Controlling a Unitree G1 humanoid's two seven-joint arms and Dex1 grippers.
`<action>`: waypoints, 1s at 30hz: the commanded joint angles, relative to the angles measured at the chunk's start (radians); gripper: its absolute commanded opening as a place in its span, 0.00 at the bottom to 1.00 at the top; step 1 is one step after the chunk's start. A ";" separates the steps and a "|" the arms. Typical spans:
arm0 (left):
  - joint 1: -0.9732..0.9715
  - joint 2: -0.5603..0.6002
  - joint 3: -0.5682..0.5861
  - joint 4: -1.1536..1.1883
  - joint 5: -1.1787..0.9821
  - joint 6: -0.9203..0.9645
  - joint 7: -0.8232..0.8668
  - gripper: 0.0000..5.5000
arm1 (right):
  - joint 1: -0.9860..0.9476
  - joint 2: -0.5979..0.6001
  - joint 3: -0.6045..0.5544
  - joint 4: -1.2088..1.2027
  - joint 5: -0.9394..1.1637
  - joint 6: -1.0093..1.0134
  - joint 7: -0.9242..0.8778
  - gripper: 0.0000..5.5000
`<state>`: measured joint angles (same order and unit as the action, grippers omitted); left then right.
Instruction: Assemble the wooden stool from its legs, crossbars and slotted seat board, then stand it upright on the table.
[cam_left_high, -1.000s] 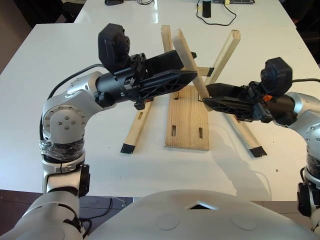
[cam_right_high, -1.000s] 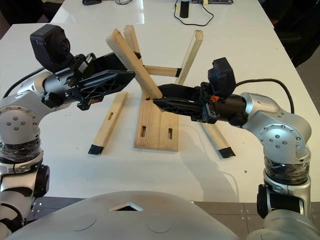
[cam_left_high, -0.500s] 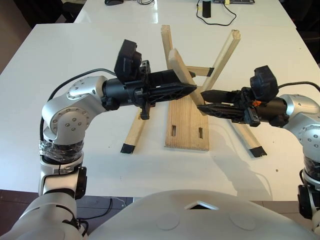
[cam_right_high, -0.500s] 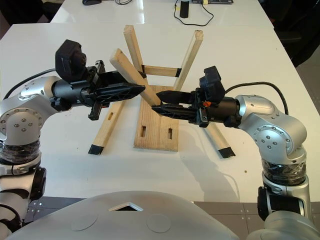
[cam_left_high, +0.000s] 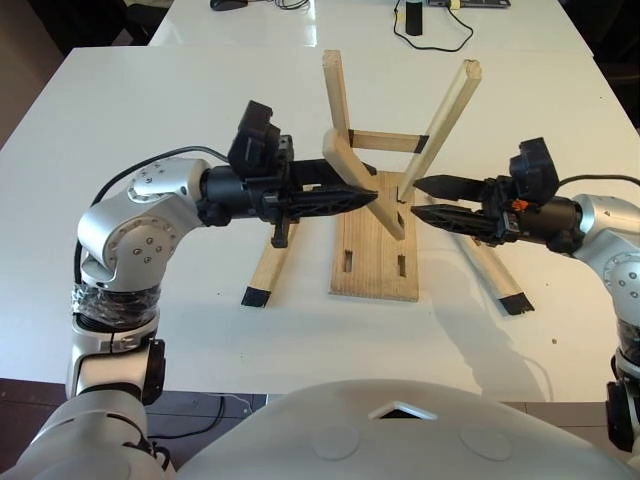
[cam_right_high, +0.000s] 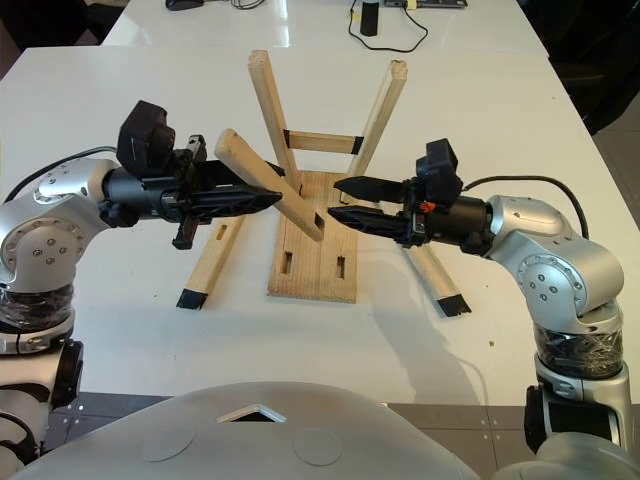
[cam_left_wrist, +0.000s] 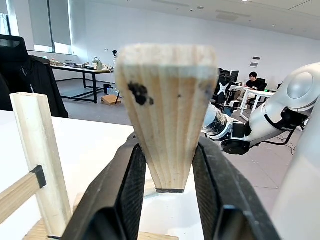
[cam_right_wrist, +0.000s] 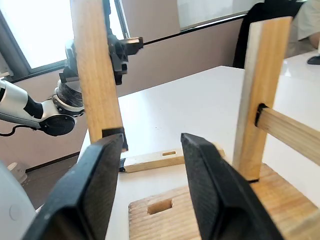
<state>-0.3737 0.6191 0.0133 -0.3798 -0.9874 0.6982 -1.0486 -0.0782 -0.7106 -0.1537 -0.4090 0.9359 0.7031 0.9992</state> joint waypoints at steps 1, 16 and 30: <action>0.025 0.156 0.085 0.101 0.124 -0.062 -0.082 0.23 | 0.063 -0.015 -0.067 0.019 -0.041 -0.035 -0.026 0.39; 0.345 0.323 0.025 0.379 0.547 -0.484 -0.316 0.23 | 0.204 0.028 -0.067 -0.074 -0.112 -0.110 -0.086 0.39; 0.353 0.285 0.099 0.185 0.415 -0.372 -0.240 0.23 | 0.202 0.004 -0.008 -0.078 -0.210 -0.149 -0.067 0.39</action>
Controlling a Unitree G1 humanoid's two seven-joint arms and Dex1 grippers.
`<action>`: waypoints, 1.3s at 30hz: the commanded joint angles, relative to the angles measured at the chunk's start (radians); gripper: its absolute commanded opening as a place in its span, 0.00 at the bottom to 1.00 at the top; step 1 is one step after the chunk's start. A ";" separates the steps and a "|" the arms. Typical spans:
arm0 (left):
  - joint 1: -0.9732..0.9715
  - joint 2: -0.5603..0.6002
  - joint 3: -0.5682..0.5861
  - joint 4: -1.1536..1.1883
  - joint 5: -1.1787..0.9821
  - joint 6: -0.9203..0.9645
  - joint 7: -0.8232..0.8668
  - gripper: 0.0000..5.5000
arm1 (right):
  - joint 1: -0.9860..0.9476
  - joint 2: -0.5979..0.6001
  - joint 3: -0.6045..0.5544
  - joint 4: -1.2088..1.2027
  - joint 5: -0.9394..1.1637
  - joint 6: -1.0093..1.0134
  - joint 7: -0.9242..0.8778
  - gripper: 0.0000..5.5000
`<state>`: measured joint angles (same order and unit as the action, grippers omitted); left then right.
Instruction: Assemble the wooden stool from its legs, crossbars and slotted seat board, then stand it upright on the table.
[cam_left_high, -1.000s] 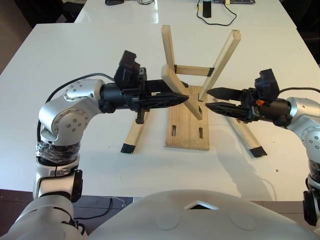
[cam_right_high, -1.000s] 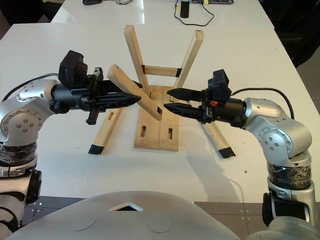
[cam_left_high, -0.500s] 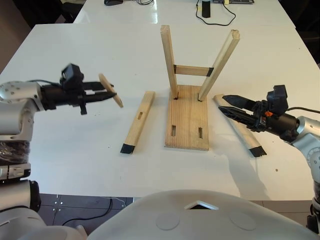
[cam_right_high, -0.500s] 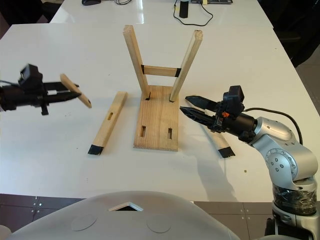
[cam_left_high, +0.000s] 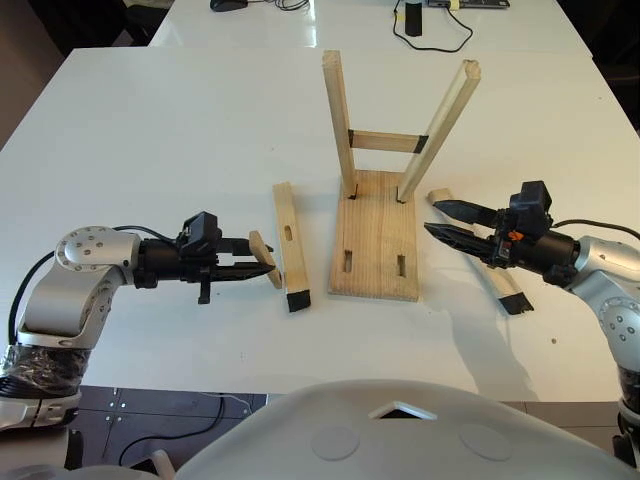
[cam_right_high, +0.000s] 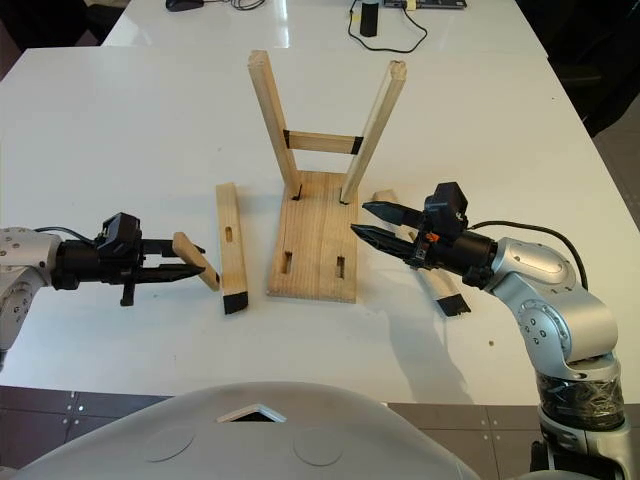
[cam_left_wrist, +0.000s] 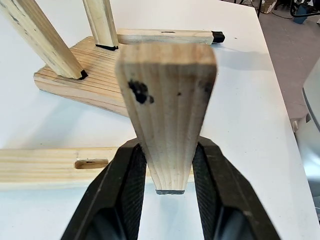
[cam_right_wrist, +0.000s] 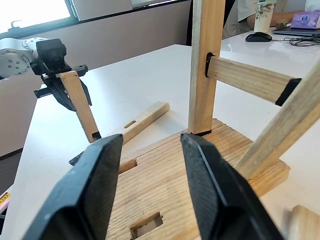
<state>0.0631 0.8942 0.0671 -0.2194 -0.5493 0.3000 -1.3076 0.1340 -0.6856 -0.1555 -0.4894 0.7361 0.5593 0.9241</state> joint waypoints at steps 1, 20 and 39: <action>-0.111 0.003 0.046 0.041 -0.017 0.024 0.028 0.23 | -0.011 -0.020 -0.005 0.004 -0.012 -0.007 0.007 0.39; -0.196 -0.123 -0.065 0.218 0.136 -0.066 0.099 0.23 | -0.021 0.023 0.064 0.028 -0.081 -0.057 -0.019 0.39; -0.152 -0.100 -0.133 0.222 0.230 -0.187 0.048 0.23 | -0.016 0.027 0.079 0.038 -0.091 -0.078 -0.026 0.39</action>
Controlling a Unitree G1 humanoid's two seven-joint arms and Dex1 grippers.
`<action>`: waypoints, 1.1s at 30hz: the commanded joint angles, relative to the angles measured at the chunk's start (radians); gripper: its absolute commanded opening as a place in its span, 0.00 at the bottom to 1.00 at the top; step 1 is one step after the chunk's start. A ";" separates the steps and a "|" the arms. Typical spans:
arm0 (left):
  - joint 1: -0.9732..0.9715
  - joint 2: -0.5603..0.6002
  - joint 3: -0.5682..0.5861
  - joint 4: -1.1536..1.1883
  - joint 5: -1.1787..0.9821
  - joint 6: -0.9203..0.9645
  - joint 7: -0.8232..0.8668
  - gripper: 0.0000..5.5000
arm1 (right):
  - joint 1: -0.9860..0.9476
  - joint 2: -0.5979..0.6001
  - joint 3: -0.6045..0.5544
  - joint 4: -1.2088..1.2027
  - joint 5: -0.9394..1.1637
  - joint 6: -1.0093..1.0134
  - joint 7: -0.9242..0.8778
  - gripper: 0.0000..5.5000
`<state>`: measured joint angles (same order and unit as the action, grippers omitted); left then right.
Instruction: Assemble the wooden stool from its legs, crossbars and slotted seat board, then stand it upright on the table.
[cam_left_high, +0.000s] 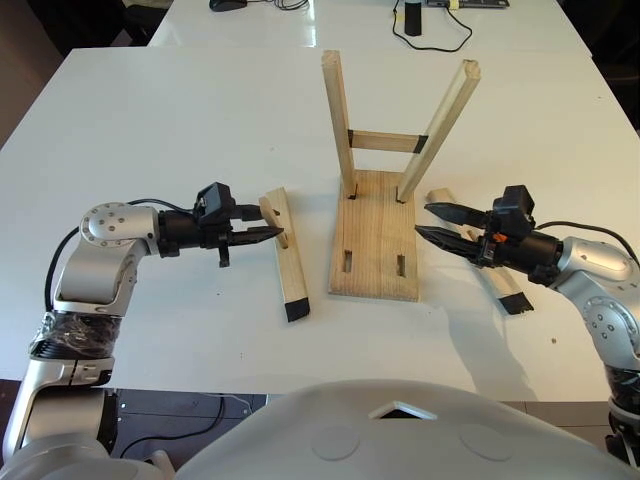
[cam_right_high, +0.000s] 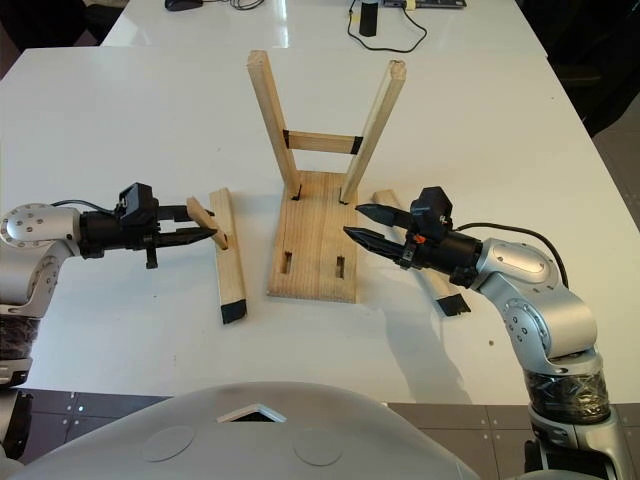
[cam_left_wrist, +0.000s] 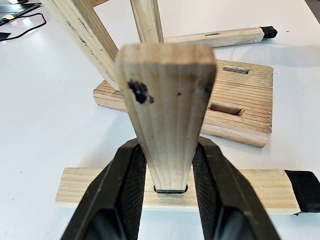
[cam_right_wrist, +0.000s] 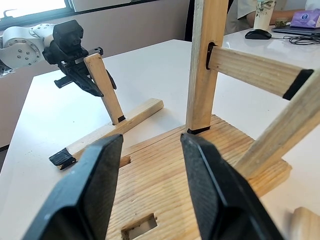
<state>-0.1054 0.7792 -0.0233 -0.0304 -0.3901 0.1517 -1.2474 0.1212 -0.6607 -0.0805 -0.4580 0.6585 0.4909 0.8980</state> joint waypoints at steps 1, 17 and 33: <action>0.020 0.013 -0.062 0.043 0.084 -0.050 -0.018 0.23 | -0.004 0.001 0.005 0.009 -0.015 -0.011 0.001 0.39; 0.034 -0.042 -0.165 0.291 0.094 -0.107 -0.044 0.23 | -0.007 -0.010 0.037 0.031 -0.064 -0.031 0.013 0.39; -0.010 -0.067 -0.163 0.267 0.122 -0.117 0.044 0.48 | -0.053 0.005 0.034 0.060 -0.078 -0.038 0.003 0.39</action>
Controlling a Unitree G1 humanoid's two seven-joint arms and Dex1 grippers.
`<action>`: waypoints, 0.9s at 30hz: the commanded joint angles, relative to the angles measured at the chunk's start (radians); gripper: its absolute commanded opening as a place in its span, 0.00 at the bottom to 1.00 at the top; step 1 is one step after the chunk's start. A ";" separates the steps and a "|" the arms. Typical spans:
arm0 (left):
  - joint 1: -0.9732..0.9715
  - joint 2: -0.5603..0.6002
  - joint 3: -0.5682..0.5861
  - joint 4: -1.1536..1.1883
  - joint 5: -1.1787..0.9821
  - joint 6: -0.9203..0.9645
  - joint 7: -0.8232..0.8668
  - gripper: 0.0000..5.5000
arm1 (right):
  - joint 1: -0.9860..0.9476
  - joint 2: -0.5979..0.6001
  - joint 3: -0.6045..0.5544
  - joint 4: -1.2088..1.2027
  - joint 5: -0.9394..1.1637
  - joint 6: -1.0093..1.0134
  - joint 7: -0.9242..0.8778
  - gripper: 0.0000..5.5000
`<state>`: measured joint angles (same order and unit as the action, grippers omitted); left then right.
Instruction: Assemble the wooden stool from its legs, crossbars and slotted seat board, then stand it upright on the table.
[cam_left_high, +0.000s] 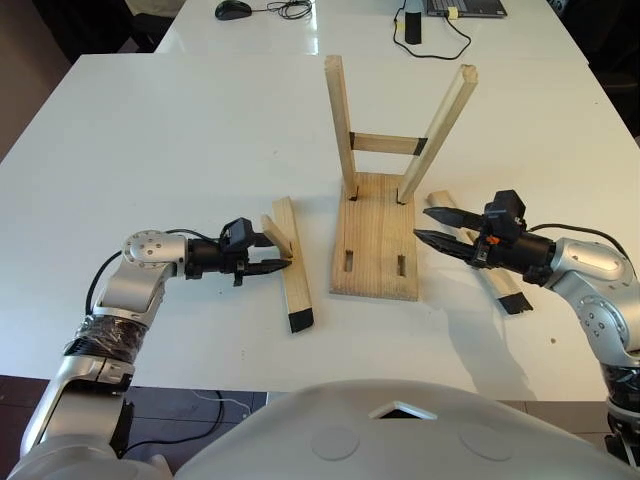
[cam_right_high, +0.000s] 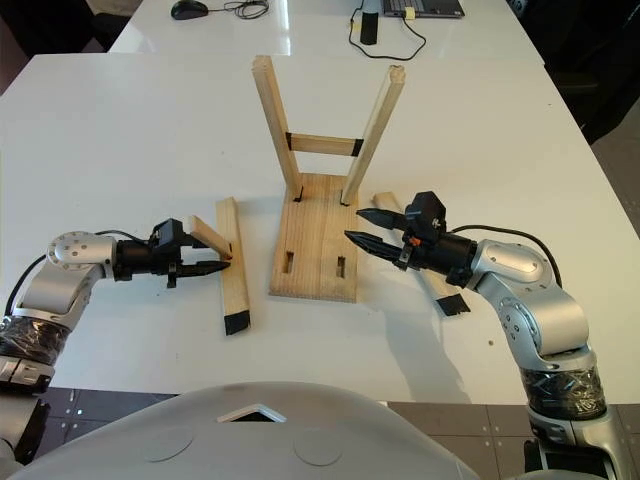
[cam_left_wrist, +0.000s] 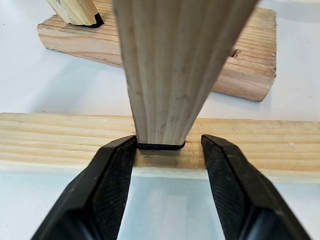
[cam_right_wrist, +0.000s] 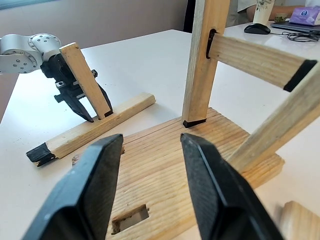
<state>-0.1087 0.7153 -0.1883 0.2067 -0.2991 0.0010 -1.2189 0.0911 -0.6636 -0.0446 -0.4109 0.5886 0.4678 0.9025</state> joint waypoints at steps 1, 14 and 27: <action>-0.006 0.000 0.018 0.014 0.010 0.047 0.009 0.48 | -0.022 0.007 -0.002 0.014 -0.011 -0.017 0.001 0.39; 0.044 0.097 0.358 -0.527 -0.446 0.395 0.062 0.48 | -0.012 -0.016 -0.020 -0.009 -0.004 -0.022 0.012 0.39; -0.149 -0.020 0.337 -0.515 -0.519 0.515 0.268 0.48 | -0.018 0.000 -0.003 -0.025 -0.006 -0.023 0.001 0.39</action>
<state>-0.2445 0.7002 0.1616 -0.3228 -0.8427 0.5103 -0.9655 0.0837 -0.6671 -0.0487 -0.4211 0.5866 0.4471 0.9074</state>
